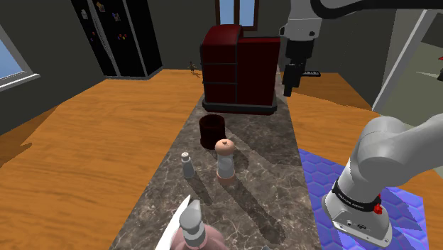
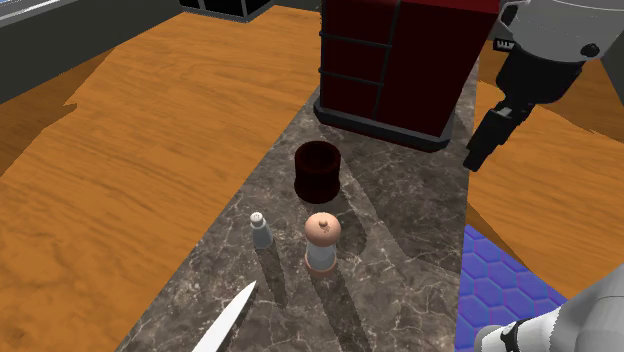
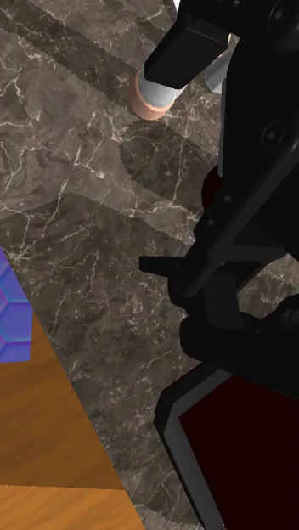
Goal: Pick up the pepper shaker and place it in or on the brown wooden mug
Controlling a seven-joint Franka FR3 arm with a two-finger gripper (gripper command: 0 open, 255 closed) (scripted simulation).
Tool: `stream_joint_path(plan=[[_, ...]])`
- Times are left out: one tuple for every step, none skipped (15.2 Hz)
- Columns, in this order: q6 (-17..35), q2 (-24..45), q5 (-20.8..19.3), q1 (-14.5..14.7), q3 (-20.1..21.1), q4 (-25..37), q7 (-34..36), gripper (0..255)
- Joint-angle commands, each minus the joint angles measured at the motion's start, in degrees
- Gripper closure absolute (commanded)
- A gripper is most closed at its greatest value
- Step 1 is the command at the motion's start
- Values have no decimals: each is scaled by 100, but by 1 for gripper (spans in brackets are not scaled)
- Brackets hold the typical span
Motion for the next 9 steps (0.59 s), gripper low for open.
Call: stream_joint_path(plan=[[0,0,0,0,0,0,0,0],[130,123,60,40,95,-13,93,0],[260,253,117,78,190,-18,185,0],[390,389,171,116,284,-16,276,0],[518,531,222,152,378,-6,365,0],[645,679,268,187,470,11,454,0],[771,833,311,221,561,35,543,0],[894,993,350,254,651,67,631,0],[1015,1157,383,286,740,107,720,0]])
